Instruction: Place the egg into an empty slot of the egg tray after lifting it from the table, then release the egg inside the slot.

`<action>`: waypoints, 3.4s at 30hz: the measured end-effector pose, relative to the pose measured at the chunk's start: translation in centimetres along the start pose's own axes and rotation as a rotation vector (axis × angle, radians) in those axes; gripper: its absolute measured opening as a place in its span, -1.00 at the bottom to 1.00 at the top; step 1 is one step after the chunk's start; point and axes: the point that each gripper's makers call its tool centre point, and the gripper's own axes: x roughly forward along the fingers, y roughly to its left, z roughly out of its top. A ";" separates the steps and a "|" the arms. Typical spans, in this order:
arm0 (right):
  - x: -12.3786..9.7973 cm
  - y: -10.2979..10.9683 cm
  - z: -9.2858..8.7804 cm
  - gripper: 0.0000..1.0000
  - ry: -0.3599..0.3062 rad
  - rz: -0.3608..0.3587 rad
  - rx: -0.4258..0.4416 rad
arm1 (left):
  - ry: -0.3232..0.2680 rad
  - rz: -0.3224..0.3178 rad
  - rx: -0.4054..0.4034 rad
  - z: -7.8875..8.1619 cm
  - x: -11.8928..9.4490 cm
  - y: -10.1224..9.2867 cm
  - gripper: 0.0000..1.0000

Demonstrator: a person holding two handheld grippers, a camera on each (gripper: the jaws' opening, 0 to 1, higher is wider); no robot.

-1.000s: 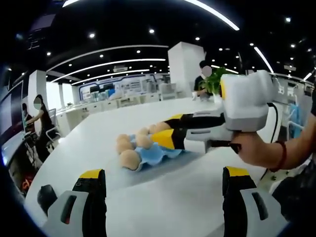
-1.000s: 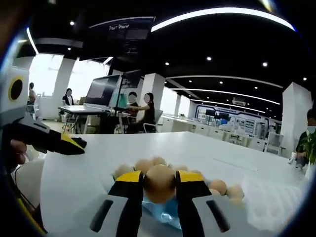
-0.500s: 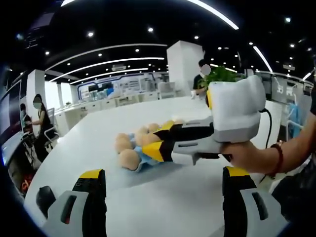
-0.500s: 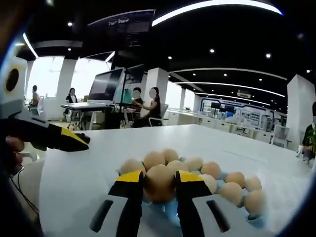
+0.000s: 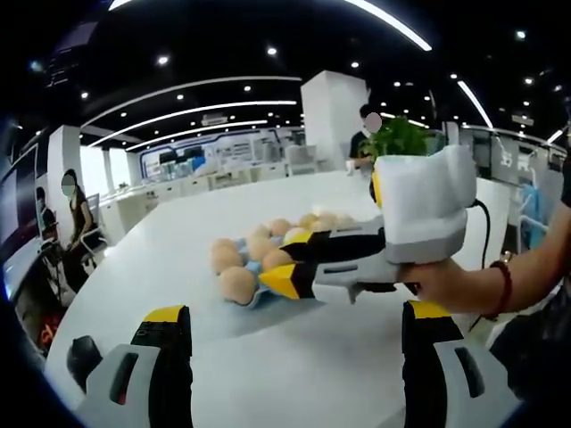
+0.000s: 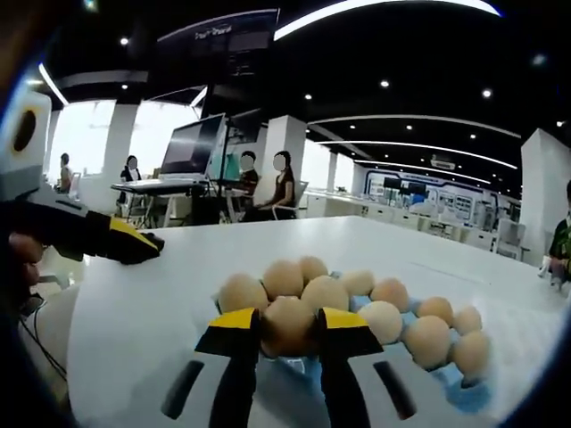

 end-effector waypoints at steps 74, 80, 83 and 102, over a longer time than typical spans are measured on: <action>-10.9 -13.1 -2.2 0.72 0.081 -0.291 0.068 | -0.039 -0.043 -0.009 1.2 1.6 -2.4 1.00; -12.4 -14.4 -2.2 0.72 0.084 -0.329 0.080 | -0.039 -0.043 -0.011 1.2 1.6 -2.4 1.00; -12.8 -15.0 -2.1 0.72 0.083 -0.345 0.078 | -0.039 -0.046 -0.010 1.2 1.7 -2.5 1.00; -15.6 -18.5 -3.4 0.69 0.125 -0.422 0.103 | -0.035 -0.052 -0.012 1.2 2.3 -2.4 1.00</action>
